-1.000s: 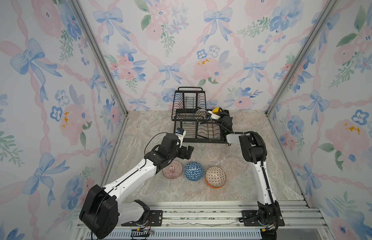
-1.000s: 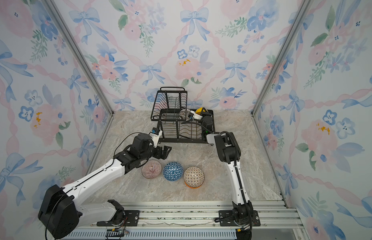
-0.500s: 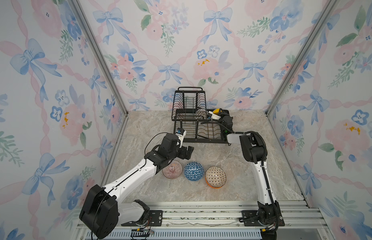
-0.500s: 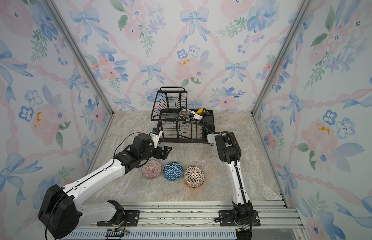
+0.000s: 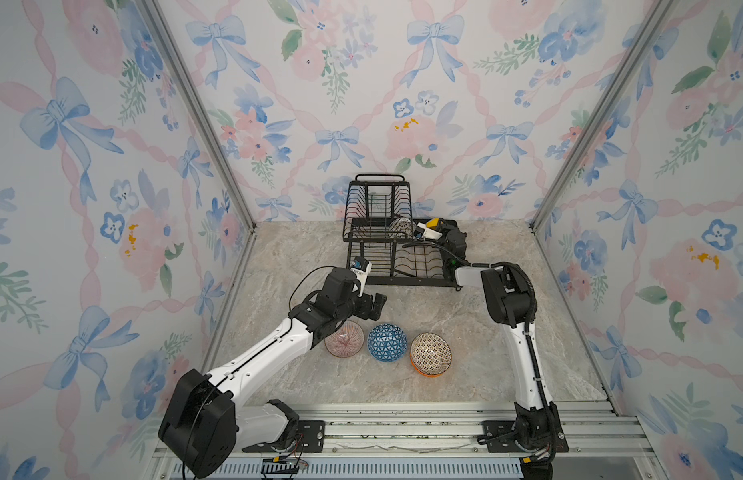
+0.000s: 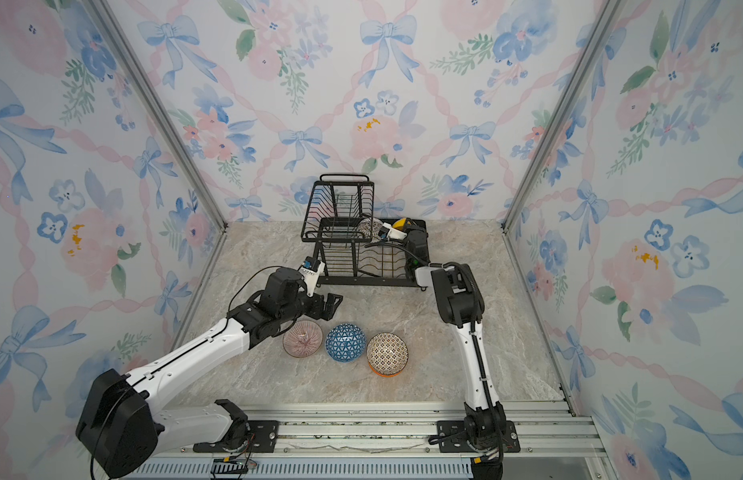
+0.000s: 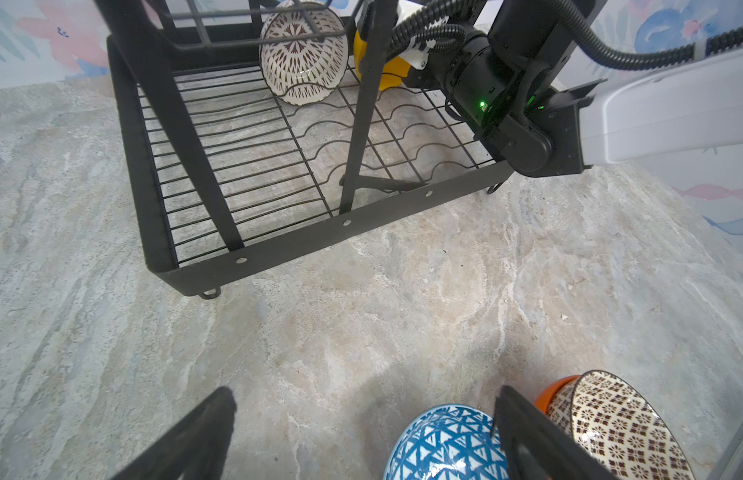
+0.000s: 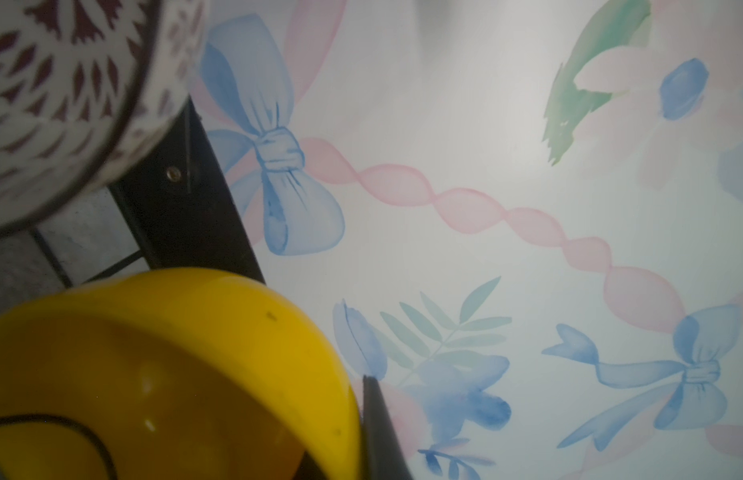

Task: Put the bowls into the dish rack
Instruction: 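Lower the yellow bowl into a lower-tier wire slot with the right gripper, then open the right gripper to release the yellow bowl upright in the slot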

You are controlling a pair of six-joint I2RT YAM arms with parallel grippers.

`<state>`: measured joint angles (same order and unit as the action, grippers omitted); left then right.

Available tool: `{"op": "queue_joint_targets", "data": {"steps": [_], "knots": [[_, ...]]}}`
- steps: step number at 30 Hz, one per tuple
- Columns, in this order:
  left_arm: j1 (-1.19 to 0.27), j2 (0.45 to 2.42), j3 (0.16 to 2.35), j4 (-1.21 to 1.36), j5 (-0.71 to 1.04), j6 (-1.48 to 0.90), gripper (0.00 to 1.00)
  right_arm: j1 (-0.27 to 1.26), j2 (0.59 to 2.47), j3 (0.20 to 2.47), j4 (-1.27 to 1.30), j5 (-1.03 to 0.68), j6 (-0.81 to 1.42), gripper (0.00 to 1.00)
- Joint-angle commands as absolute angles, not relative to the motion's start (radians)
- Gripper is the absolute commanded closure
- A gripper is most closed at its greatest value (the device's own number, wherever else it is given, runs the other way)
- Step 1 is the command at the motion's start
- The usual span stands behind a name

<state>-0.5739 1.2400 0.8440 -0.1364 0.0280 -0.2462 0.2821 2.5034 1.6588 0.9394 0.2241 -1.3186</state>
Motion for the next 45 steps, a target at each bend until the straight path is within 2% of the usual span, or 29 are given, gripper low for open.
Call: {"op": "queue_joint_targets", "data": {"steps": [1,11,16,21,25,28,38,43,45], "knots": [[-0.566,1.215,0.825,-0.127,0.037,-0.232,0.02,0.282,2.458,1.623,0.869,0.203,-1.280,1.00],[-0.565,1.201,0.818,-0.128,0.034,-0.233,0.02,0.278,2.437,1.603,0.840,0.196,-1.264,1.00],[-0.565,1.192,0.815,-0.128,0.030,-0.233,0.02,0.279,2.444,1.616,0.851,0.202,-1.266,0.87],[-0.565,1.186,0.812,-0.128,0.031,-0.235,0.02,0.278,2.445,1.623,0.853,0.208,-1.265,0.79],[-0.565,1.181,0.808,-0.130,0.029,-0.237,0.02,0.279,2.443,1.624,0.866,0.215,-1.266,0.66],[-0.565,1.178,0.809,-0.130,0.030,-0.238,0.02,0.279,2.439,1.622,0.873,0.218,-1.263,0.59],[-0.564,1.177,0.806,-0.128,0.031,-0.240,0.02,0.279,2.405,1.600,0.881,0.219,-1.261,0.49],[-0.565,1.178,0.801,-0.127,0.018,-0.238,0.02,0.277,2.374,1.554,0.917,0.215,-1.251,0.08],[-0.563,1.178,0.800,-0.128,0.017,-0.240,0.02,0.276,2.362,1.541,0.926,0.215,-1.241,0.00]]}}
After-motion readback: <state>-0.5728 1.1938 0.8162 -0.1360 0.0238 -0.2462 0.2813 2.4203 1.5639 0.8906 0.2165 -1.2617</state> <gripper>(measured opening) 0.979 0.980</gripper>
